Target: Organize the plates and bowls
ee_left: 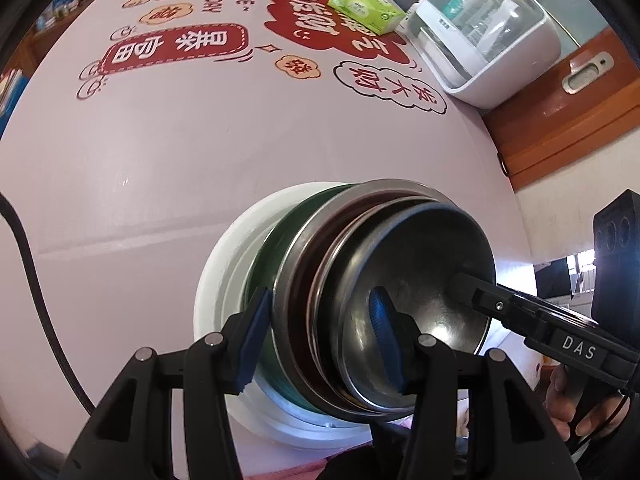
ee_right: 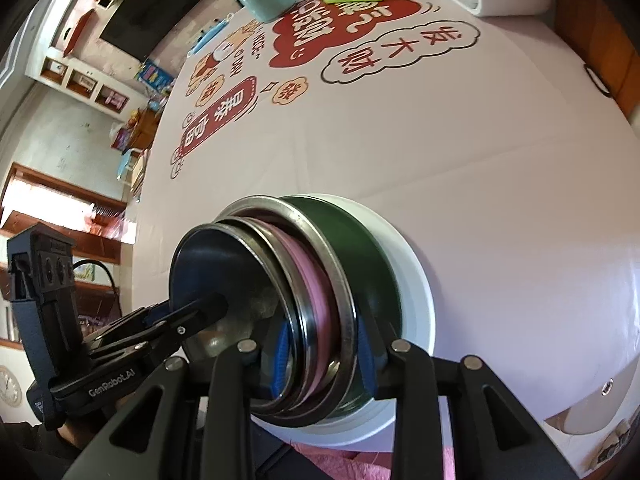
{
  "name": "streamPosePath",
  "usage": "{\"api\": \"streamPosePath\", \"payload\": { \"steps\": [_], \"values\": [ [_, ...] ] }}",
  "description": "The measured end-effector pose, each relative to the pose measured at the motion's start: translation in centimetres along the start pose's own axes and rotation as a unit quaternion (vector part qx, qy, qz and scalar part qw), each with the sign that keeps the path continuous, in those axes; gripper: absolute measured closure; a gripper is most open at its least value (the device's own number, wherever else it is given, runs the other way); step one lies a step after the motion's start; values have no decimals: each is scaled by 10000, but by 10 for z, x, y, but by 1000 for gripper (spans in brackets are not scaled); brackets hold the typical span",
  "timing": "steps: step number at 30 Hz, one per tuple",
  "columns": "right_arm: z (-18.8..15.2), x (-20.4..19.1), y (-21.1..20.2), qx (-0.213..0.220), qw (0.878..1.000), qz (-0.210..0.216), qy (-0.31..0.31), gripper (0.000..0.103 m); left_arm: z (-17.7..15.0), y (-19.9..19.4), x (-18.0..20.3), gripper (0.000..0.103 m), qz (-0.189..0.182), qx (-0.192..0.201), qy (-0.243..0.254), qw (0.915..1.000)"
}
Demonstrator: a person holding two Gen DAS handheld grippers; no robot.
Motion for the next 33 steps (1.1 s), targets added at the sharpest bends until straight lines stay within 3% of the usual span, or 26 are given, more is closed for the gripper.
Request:
{"api": "streamPosePath", "payload": {
  "steps": [9, 18, 20, 28, 33],
  "values": [
    [3, 3, -14, 383, 9993, -36, 29, 67, -1, -7, -5, 53, 199, 174, -102, 9996],
    [6, -3, -36, 625, 9967, 221, -461, 63, -12, -36, 2, 46, 531, 699, -438, 9952],
    [5, -2, -44, 726, 9955, 243, -562, 55, -16, -46, 7, 46, 591, 855, -506, 9933],
    [3, 8, -76, 1035, 9911, 480, -687, 48, -33, -91, 22, 41, 913, 1465, -852, 9813],
    [-6, 8, -99, 1209, 9875, 504, -872, 23, -47, -114, 33, 34, 1368, 1615, -782, 9742]
  ]
}}
Point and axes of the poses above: each gripper's, at about its wrist camera, not at the fingertips, and y roughly the way its jaws point, x to its right, z to its top, the point moved 5 cm from there along y, roughly the way its jaws point, and after that the axes turned 11 degrees about -z, right-handed, at the moved point
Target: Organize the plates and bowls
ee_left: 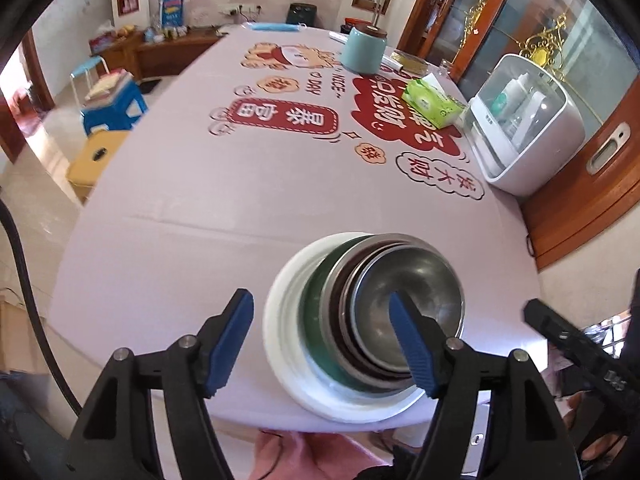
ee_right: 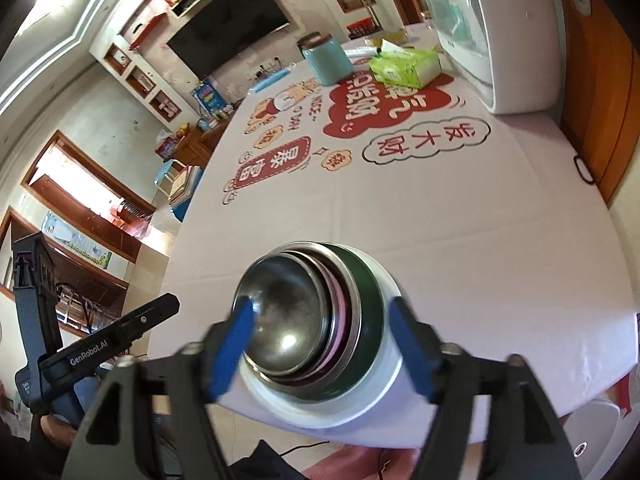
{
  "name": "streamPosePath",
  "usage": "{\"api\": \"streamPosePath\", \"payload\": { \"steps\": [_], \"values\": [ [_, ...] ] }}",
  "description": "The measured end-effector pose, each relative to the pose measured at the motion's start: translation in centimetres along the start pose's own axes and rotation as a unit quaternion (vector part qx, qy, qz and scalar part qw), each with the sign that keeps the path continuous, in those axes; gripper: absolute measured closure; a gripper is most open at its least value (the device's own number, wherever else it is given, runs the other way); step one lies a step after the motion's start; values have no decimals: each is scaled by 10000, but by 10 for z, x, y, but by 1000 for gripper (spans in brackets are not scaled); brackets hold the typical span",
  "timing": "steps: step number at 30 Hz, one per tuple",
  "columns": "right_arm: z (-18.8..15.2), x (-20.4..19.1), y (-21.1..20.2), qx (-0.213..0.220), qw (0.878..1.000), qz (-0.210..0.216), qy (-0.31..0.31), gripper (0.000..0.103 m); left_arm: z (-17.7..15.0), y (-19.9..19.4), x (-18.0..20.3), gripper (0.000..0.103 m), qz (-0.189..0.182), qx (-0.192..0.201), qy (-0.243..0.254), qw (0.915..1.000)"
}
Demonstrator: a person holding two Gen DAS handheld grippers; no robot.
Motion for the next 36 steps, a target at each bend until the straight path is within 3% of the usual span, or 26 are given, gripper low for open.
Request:
{"api": "streamPosePath", "payload": {
  "steps": [2, 8, 13, 19, 31, 36],
  "values": [
    [-2, -2, -11, 62, 9999, -39, -138, 17, -4, -10, 5, 34, 122, 45, 54, 9999],
    [-13, -6, -38, 13, 9993, -190, -327, 14, -19, -38, 24, 31, 320, 310, 130, 9989],
    [-24, -14, -71, 416, 9958, -434, -692, 8, -36, -56, 46, 29, 752, 656, 246, 9947],
    [-38, -16, -91, 762, 9919, -572, -844, 5, -52, -68, 67, 24, 982, 820, 458, 9907],
    [-39, -17, -93, 927, 9885, -858, -833, 0, -60, -76, 72, 2, 948, 941, 454, 9900],
    [-41, -24, -90, 884, 9882, -875, -898, 0, -57, -78, 67, 1, 1029, 971, 436, 9890]
  ]
}}
Point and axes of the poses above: each gripper's, at about its wrist camera, not at the fingertips, and y roughly the way its jaws point, x to its right, z to its top, the point moved 5 cm from there along y, roughly the way its jaws point, and after that the axes turned 11 degrees about -z, right-handed, at the moved point
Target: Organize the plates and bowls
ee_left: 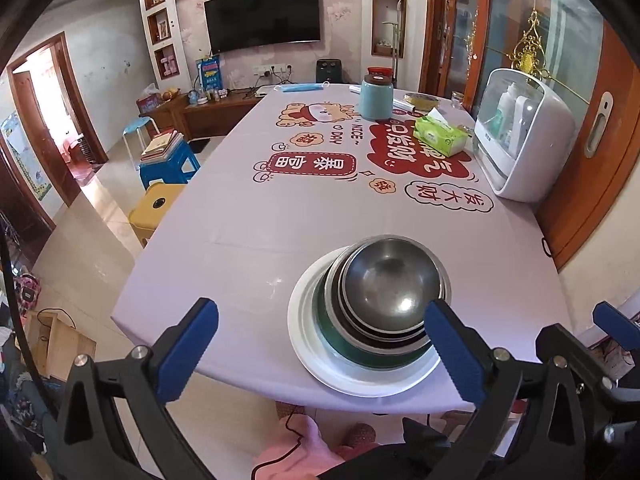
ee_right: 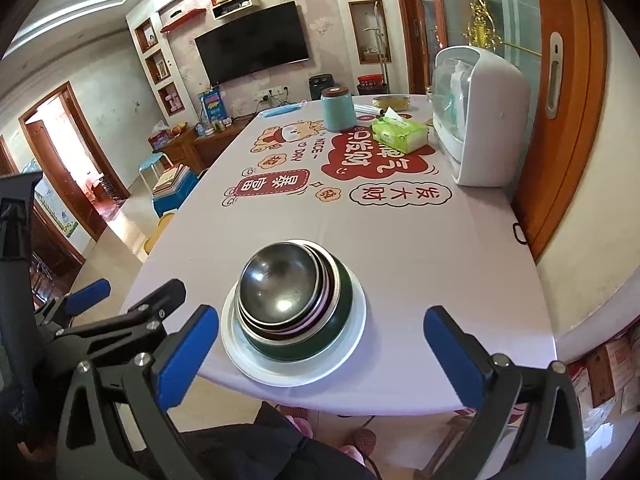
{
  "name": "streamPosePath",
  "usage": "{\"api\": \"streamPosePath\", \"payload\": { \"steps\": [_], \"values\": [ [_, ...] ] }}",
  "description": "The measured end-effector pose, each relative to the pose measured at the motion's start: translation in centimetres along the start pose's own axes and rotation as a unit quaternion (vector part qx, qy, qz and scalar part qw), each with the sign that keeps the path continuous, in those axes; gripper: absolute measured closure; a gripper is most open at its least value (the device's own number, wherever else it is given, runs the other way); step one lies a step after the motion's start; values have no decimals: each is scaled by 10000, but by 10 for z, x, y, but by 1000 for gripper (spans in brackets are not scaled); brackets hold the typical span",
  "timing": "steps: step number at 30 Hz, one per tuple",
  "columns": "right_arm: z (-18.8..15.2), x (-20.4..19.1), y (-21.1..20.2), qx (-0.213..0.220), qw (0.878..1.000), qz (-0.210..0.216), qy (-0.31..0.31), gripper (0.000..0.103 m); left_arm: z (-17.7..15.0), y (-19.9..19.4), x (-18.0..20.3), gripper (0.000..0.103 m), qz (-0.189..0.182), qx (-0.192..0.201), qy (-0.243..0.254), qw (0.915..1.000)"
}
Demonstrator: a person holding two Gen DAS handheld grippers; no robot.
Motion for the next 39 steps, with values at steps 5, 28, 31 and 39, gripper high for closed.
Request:
{"api": "streamPosePath", "payload": {
  "steps": [5, 28, 31, 39],
  "values": [
    [-2, 0, 2, -77, 9999, -71, 31, 0, -3, 2, -2, 1, 6, -86, -54, 9999],
    [-11, -3, 2, -224, 9997, 64, 25, 0, -14, -12, 0, 1, 107, 49, -65, 9999],
    [-12, -3, 2, -228, 9997, 65, 27, 0, -14, -13, -1, 1, 102, 48, -64, 9999],
    [-15, -4, 2, -253, 9997, 74, 21, 0, -14, -13, -2, 1, 104, 47, -60, 9999]
  ]
}}
Point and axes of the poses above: each gripper's, at about its wrist camera, not at the fingertips, and y roughly the way its jaws point, x to its right, z to its top, the point moved 5 cm from there along y, roughly the way its jaws point, and after that the axes turned 11 degrees about -z, right-handed, at the moved point
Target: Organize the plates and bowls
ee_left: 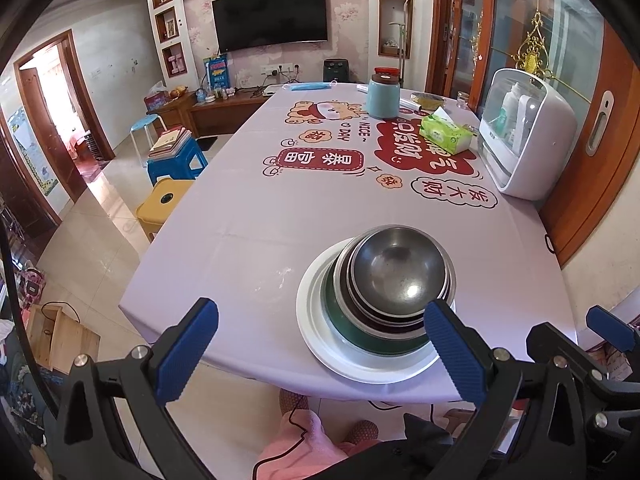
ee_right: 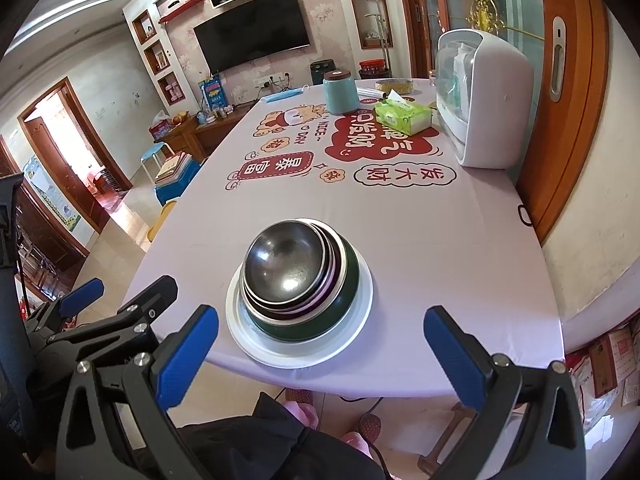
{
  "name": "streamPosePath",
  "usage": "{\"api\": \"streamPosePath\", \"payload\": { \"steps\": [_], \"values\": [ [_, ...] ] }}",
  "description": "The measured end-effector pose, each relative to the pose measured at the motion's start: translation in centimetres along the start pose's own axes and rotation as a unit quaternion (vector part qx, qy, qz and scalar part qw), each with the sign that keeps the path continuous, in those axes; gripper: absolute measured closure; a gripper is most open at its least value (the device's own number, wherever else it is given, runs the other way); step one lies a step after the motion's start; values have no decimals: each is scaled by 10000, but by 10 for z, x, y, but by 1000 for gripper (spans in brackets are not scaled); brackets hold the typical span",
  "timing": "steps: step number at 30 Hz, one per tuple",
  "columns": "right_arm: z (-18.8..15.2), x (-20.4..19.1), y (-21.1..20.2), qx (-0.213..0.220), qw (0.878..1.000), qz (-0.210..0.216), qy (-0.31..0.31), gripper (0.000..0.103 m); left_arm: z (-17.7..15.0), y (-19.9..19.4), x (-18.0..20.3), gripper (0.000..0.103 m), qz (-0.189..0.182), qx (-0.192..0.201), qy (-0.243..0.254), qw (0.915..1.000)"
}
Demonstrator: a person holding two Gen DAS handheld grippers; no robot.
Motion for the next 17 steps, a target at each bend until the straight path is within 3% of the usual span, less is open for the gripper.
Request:
{"api": "streamPosePath", "payload": {
  "steps": [17],
  "values": [
    [-4, 0, 1, -38, 10000, 11, -17, 0, -1, -1, -3, 1, 6, 6, -8, 10000]
  ]
}}
Point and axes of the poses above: each gripper's, at about its wrist camera, not at the fingertips, and y roughly the way its jaws point, x to its right, z to its top, the point moved 5 cm from there along y, roughly the way its jaws point, and after that the axes turned 11 degrees about -z, right-handed, at the moved point
